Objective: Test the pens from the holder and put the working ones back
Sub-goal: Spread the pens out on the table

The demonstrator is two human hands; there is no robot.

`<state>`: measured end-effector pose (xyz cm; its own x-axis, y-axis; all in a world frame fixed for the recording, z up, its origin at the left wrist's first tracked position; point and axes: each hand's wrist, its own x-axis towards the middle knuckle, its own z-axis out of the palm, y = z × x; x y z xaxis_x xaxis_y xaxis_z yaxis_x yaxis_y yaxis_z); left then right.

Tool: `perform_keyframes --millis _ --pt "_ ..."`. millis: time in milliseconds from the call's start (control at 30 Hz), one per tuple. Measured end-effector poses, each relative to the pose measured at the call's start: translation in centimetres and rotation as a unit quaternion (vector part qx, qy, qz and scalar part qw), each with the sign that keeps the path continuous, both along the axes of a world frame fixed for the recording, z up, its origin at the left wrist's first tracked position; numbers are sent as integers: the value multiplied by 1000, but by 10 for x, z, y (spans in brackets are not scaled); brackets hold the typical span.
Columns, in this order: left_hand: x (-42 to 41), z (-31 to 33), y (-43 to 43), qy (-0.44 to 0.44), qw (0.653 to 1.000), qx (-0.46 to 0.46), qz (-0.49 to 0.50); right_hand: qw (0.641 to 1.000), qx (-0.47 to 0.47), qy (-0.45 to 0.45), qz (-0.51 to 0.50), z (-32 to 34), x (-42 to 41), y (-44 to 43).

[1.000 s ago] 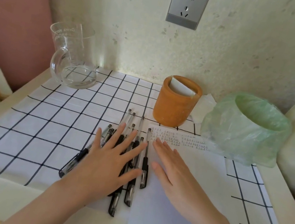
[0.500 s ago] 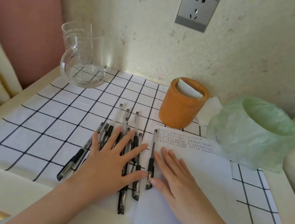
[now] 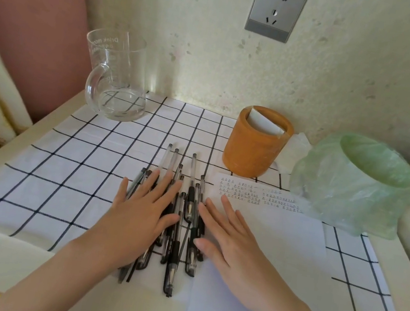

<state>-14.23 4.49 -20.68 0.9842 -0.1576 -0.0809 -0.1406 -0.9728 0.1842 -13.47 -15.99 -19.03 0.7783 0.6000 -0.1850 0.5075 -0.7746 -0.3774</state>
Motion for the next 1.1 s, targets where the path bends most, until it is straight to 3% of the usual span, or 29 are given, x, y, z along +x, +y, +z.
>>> perform_keyframes --millis 167,267,433,800,967,1100 --pt "3 4 -3 11 1000 19 16 998 38 -42 -33 0 1 -5" --pt "5 11 -13 -50 998 -38 15 983 110 -104 -102 0 0 -8" --pt "2 27 -31 -157 963 -216 19 974 101 -50 -198 11 -4 8" --pt "-1 21 -47 -161 946 -281 -3 957 116 22 -266 12 -8 23" --pt "-3 30 -50 -176 919 -352 14 904 263 101 -323 28 2 7" --pt "-9 38 -60 -17 885 -465 -5 835 406 195 -317 42 5 -5"
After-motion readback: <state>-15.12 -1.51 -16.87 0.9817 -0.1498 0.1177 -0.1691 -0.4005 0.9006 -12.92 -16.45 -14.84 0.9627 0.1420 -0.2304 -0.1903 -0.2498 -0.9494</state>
